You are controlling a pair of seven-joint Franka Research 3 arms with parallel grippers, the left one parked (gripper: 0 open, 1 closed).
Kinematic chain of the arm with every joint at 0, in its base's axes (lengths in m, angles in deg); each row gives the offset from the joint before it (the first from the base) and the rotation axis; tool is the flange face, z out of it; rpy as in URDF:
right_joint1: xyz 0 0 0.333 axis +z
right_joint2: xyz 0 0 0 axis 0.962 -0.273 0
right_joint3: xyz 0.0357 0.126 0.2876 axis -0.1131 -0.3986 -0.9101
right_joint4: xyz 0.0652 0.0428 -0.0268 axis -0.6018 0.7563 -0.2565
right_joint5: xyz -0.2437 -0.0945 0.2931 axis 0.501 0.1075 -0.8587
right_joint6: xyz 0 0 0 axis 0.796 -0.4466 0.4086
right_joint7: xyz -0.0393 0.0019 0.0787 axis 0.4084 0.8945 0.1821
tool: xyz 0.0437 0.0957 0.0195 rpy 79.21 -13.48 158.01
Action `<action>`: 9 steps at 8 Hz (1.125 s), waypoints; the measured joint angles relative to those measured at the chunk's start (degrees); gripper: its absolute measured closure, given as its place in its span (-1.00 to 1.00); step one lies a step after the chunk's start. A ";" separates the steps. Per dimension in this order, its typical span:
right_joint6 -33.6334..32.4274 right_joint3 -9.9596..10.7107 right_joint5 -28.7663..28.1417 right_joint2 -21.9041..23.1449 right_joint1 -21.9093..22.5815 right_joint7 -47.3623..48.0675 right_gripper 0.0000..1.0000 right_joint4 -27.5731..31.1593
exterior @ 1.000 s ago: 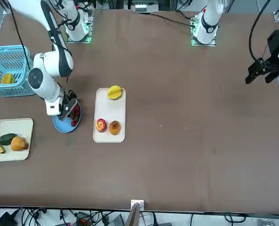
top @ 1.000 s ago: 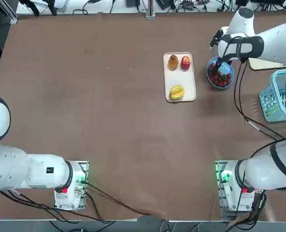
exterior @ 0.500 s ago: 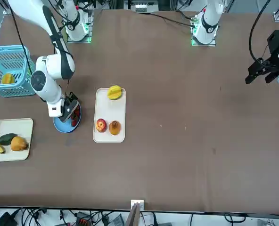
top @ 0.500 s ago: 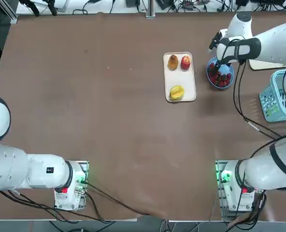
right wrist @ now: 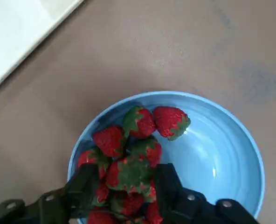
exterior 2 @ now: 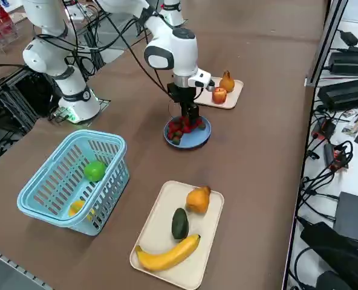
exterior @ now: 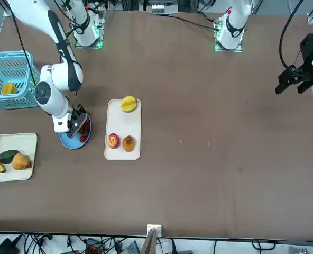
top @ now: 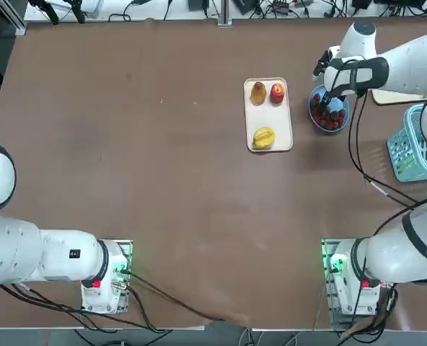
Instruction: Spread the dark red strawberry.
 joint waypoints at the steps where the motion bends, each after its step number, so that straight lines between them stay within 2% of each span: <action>1: 0.06 0.00 0.00 -0.06 0.00 0.00 -0.21 0.00; 3: 0.10 0.00 0.00 -0.20 -0.01 -0.03 0.01 -0.03; 4: 0.10 0.00 0.00 -0.20 0.00 -0.03 0.26 -0.11; 9: -0.47 0.21 0.00 1.75 -0.16 -0.23 0.26 -1.43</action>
